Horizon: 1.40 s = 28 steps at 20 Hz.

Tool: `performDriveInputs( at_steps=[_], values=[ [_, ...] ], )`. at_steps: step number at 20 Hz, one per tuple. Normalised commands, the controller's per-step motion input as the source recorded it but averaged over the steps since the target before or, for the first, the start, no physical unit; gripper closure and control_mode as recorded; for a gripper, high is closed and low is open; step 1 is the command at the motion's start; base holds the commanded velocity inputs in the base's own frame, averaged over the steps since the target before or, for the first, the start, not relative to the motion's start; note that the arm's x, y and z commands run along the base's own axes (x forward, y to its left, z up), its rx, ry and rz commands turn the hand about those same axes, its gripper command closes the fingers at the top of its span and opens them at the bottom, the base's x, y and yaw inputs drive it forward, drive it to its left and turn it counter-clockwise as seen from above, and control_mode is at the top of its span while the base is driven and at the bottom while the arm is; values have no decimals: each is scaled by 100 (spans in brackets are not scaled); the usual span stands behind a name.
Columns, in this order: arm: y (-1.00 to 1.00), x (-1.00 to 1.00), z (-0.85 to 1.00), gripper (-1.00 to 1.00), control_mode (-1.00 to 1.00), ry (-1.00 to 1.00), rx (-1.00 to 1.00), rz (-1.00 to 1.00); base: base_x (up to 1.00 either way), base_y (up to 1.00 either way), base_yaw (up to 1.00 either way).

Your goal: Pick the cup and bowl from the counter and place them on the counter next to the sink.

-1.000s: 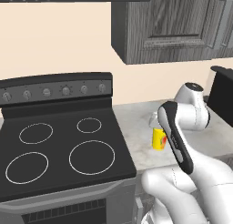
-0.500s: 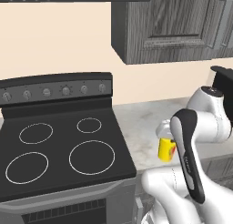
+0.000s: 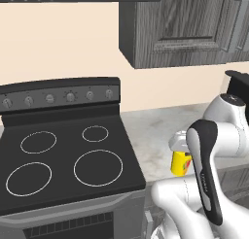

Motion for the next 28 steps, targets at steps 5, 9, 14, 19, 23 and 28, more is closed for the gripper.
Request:
performDriveInputs(
  at_steps=[5, 9, 14, 19, 23, 28],
  values=[
    [0, 0, 0, 100, -100, 0, 0, 0, 0, 0, 0],
    [0, 0, 0, 100, 100, 0, 0, 0, -15, 3, 0],
    [0, 0, 0, 100, 100, 0, 0, 0, -96, 41, 1],
    [0, 0, 0, 100, 100, 0, 0, 0, -50, 22, 14],
    [0, 0, 0, 100, 100, 0, 0, 0, -55, 99, 58],
    [0, 0, 0, 100, 100, 0, 0, 0, -46, 85, 66]
  ],
)
